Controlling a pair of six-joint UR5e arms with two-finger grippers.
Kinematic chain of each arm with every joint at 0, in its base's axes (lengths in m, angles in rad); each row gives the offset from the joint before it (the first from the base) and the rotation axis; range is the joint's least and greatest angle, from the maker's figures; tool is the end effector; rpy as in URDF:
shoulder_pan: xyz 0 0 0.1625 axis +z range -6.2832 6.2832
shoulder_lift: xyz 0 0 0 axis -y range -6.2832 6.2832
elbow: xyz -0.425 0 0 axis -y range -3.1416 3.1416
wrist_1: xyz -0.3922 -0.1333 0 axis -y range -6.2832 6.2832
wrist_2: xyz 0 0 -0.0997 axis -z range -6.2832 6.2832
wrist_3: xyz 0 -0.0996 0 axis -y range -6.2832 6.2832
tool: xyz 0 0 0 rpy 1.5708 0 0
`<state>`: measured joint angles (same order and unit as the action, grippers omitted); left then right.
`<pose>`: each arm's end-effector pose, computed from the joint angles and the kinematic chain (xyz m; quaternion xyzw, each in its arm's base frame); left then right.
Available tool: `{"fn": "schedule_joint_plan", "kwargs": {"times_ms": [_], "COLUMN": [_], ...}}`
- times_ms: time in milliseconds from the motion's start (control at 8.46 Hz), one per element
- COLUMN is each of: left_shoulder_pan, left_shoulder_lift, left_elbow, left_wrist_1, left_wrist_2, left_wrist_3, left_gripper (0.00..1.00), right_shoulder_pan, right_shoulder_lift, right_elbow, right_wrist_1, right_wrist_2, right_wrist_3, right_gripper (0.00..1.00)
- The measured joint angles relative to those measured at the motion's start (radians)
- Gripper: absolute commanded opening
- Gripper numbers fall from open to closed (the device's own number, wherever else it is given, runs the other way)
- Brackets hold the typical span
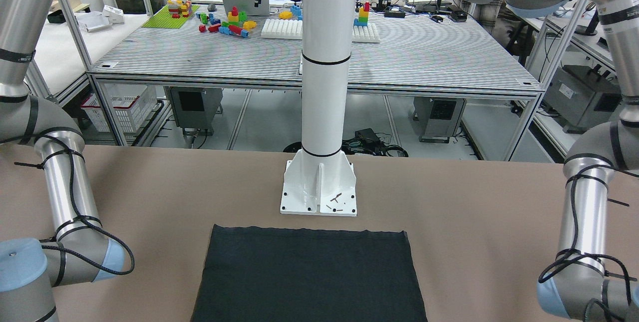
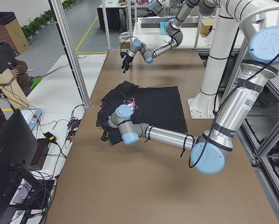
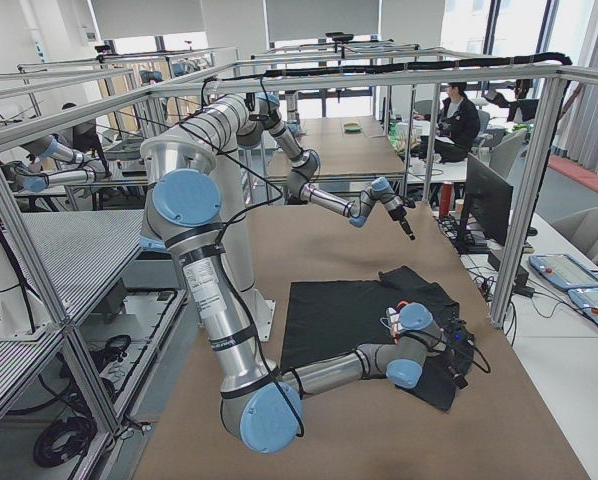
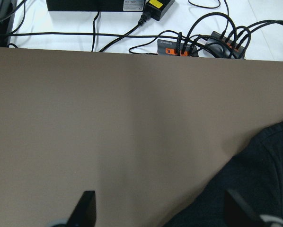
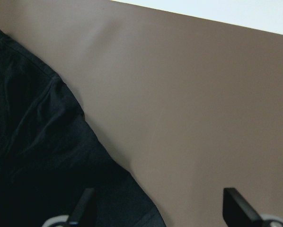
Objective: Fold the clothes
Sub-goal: 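Move both grippers in toward the shirt's shoulders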
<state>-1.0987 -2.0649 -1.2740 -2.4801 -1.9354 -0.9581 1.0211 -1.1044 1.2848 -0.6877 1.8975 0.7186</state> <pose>0.2376 -0.6804 0.4123 0.2891 0.4553 -0.1089 0.8350 -0.2834 -0.6565 0.4304 0.3200 -0.4093 -0.0104 0.8544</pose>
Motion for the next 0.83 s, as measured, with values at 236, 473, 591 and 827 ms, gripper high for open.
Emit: {"fn": "schedule_joint_plan", "kwargs": {"times_ms": [236, 473, 591, 827], "left_shoulder_pan": [0.009, 0.012, 0.013, 0.023], "left_shoulder_lift": [-0.003, -0.004, -0.004, -0.006], "left_elbow": [0.002, 0.003, 0.005, 0.01], "left_wrist_1": [0.0, 0.0, 0.0, 0.0], "left_wrist_2": [0.008, 0.01, 0.012, 0.029], "left_wrist_3": [-0.008, -0.011, -0.011, -0.012], "left_gripper": [0.95, 0.95, 0.95, 0.95], "right_shoulder_pan": [-0.022, -0.06, -0.077, -0.108], "right_shoulder_lift": [0.001, 0.001, 0.001, 0.001], "right_elbow": [-0.063, -0.082, -0.088, -0.104], "right_wrist_1": [0.079, 0.096, 0.098, 0.098], "right_wrist_2": [-0.005, -0.05, -0.073, -0.115], "right_wrist_3": [0.076, 0.113, 0.128, 0.14], "right_gripper": [0.94, 0.94, 0.94, 0.93]}}
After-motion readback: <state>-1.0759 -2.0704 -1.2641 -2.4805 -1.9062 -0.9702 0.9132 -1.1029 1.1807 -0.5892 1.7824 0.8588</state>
